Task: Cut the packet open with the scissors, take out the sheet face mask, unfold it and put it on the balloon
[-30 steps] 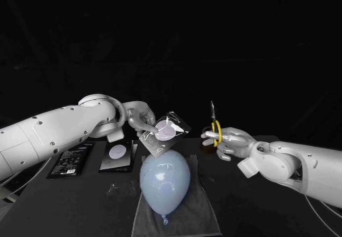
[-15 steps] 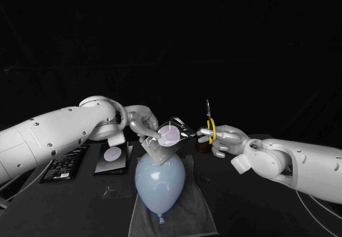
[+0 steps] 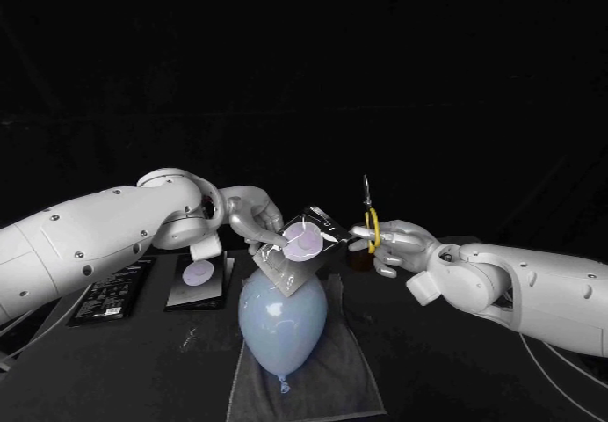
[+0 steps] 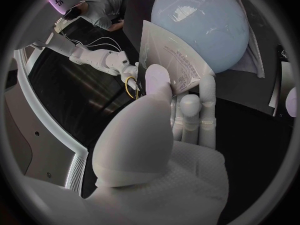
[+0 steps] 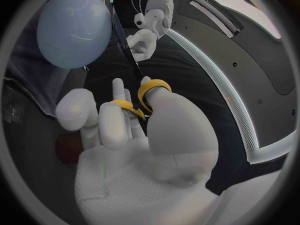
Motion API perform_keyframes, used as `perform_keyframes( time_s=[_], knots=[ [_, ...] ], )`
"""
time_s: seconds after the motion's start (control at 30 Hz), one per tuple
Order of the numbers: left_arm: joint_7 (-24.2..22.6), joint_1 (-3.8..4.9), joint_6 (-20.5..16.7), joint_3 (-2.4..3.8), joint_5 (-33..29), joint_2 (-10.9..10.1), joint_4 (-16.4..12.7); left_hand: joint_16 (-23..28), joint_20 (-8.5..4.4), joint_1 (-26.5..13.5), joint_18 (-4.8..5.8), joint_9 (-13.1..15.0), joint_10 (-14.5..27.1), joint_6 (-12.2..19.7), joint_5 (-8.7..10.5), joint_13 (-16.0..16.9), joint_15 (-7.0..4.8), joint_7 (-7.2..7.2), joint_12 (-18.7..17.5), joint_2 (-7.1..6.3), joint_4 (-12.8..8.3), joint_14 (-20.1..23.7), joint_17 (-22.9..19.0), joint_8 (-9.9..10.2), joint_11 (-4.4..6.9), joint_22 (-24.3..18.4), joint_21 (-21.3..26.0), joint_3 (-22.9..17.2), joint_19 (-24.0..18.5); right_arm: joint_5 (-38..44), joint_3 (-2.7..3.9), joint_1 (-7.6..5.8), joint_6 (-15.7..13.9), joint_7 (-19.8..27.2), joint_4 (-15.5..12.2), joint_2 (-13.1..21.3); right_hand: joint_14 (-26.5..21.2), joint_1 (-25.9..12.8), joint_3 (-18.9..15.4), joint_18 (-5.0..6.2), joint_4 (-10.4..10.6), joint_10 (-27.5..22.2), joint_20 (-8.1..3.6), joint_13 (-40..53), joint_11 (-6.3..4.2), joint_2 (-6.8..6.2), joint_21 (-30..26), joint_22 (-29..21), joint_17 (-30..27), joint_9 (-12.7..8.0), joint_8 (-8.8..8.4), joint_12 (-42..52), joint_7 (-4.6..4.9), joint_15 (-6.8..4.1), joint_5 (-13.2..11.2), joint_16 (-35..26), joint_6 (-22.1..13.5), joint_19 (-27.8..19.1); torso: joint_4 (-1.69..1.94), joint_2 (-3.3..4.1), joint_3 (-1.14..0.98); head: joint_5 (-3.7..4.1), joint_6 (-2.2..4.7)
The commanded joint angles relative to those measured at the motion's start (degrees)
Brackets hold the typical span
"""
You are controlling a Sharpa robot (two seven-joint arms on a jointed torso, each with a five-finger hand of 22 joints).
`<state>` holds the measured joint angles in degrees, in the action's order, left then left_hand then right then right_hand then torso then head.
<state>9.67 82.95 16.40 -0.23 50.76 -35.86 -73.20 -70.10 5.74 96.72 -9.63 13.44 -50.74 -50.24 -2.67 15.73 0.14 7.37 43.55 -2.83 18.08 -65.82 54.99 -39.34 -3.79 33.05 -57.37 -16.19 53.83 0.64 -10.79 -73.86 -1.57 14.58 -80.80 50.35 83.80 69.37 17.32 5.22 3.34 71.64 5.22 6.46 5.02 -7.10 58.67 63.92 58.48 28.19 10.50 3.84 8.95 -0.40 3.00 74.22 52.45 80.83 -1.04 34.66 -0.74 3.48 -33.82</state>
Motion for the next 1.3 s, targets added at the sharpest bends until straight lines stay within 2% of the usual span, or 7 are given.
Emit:
perform_keyframes(
  time_s=[0.03, 0.07, 0.5, 0.63, 1.03, 1.23, 1.3],
  knots=[
    [0.06, 0.29, 1.26, 0.08, -0.55, 0.18, -0.21, -0.04, 0.06, -0.09, -0.86, 0.56, -0.39, -0.2, -0.08, 0.04, 0.1, 0.01, -0.12, -0.35, -3.16, -0.07, -0.1, 0.32, 0.21, 0.05, -0.28, -3.27, -0.43, 0.93, 0.08, -0.04, 0.33, 0.02, -0.33, -0.31, 0.13, -0.05, 0.04, 1.13, 0.2, -0.49, 0.23, -0.09, 0.02, -0.51, -0.09, -0.08, -0.05, -0.03, -0.22, -0.24, 0.52, 0.36, -0.25, 0.15, -0.04, 0.2, 0.0, 0.02, 0.01, 0.0, -0.21],
    [0.11, 0.3, 1.28, 0.08, -0.4, 0.23, -0.18, -0.09, 0.07, -0.89, -0.86, 0.71, -0.37, -0.23, -0.08, 0.16, 0.12, 0.02, -0.03, -0.83, -3.56, -0.08, -0.13, 0.34, 0.2, 0.15, -0.38, -4.61, -0.48, 0.99, 0.08, -0.04, 0.39, 0.0, -0.52, -0.35, 0.09, -0.2, -0.04, 1.14, 0.29, -0.54, 0.26, -0.13, 0.05, -0.55, -0.14, -0.1, -0.22, -0.06, -0.27, -0.22, 0.55, 0.39, -0.25, 0.07, -0.05, 0.18, 0.0, 0.02, 0.0, -0.06, -0.29],
    [0.8, 0.3, 1.56, 0.06, 0.78, 0.7, 0.56, -0.06, 0.07, -1.91, -0.87, 0.94, -0.28, -0.24, -0.08, 0.33, 0.11, 0.03, 0.09, -1.4, -4.31, 0.01, -0.33, 0.33, 0.19, 0.28, -0.54, -6.48, -0.52, 0.59, 0.11, -0.08, 0.87, 0.32, -2.94, 0.82, 0.07, -0.58, -0.15, 1.15, 0.57, -0.6, 0.31, -0.21, 0.1, -0.42, -0.21, -0.13, -0.24, -0.1, -0.36, -0.16, 0.59, 0.45, -0.25, 0.06, 0.03, 0.14, -0.07, -0.03, -0.02, -0.23, -0.72],
    [0.86, 0.3, 1.73, 0.06, 1.02, 0.74, 0.48, -0.09, 0.07, -2.51, -0.87, 1.07, -0.25, -0.26, -0.08, 0.43, 0.12, 0.05, 0.18, -1.7, -4.73, -0.01, -0.37, 0.32, 0.19, 0.35, -0.62, -7.44, -0.53, 0.39, 0.11, -0.11, 0.94, 0.29, -2.98, 0.79, 0.07, -0.68, -0.18, 1.16, 0.64, -0.59, 0.32, -0.22, 0.1, -0.38, -0.22, -0.14, -0.21, -0.11, -0.37, -0.14, 0.59, 0.46, -0.25, 0.08, 0.06, 0.14, -0.04, -0.03, -0.09, -0.27, -0.75],
    [0.85, 0.31, 2.26, 0.05, 1.15, 0.97, 0.2, -0.11, 0.07, -3.03, -0.87, 1.17, -0.22, -0.26, -0.07, 0.51, 0.12, 0.05, 0.25, -1.91, -5.07, -0.01, -0.4, 0.32, 0.18, 0.4, -0.68, -8.2, -0.55, 0.53, 0.12, -0.13, 1.35, -0.13, -1.99, -0.83, 0.06, -0.76, -0.2, 1.16, 0.72, -0.58, 0.34, -0.25, 0.1, -0.31, -0.22, -0.13, -0.25, -0.13, -0.4, -0.12, 0.59, 0.46, -0.24, 0.07, 0.11, 0.14, 0.07, -0.02, 0.0, -0.35, -0.97],
    [0.84, 0.31, 2.46, 0.05, 1.16, 1.03, 0.15, -0.11, 0.07, -3.03, -0.87, 1.17, -0.22, -0.26, -0.07, 0.51, 0.12, 0.05, 0.25, -1.91, -5.07, -0.01, -0.4, 0.32, 0.18, 0.4, -0.68, -8.2, -0.55, 0.83, 0.12, -0.13, 1.56, -0.27, -1.62, -1.45, 0.05, -0.77, -0.2, 1.16, 0.73, -0.59, 0.34, -0.25, 0.1, -0.31, -0.23, -0.13, -0.28, -0.13, -0.41, -0.11, 0.59, 0.46, -0.24, 0.06, 0.11, 0.13, 0.0, -0.05, 0.01, -0.56, -1.09],
    [0.83, 0.31, 2.49, 0.04, 1.16, 1.07, 0.14, -0.14, 0.08, -3.92, -0.87, 1.36, -0.17, -0.25, -0.07, 0.65, 0.12, 0.05, 0.36, -2.23, -5.65, -0.02, -0.44, 0.29, 0.19, 0.47, -0.76, -9.38, -0.6, 0.95, 0.12, -0.14, 1.61, -0.36, -1.46, -1.73, 0.05, -0.77, -0.2, 1.16, 0.73, -0.59, 0.34, -0.25, 0.1, -0.31, -0.23, -0.13, -0.28, -0.13, -0.41, -0.11, 0.59, 0.46, -0.24, 0.06, 0.11, 0.13, -0.02, -0.06, 0.0, -0.57, -1.06]
  ],
)
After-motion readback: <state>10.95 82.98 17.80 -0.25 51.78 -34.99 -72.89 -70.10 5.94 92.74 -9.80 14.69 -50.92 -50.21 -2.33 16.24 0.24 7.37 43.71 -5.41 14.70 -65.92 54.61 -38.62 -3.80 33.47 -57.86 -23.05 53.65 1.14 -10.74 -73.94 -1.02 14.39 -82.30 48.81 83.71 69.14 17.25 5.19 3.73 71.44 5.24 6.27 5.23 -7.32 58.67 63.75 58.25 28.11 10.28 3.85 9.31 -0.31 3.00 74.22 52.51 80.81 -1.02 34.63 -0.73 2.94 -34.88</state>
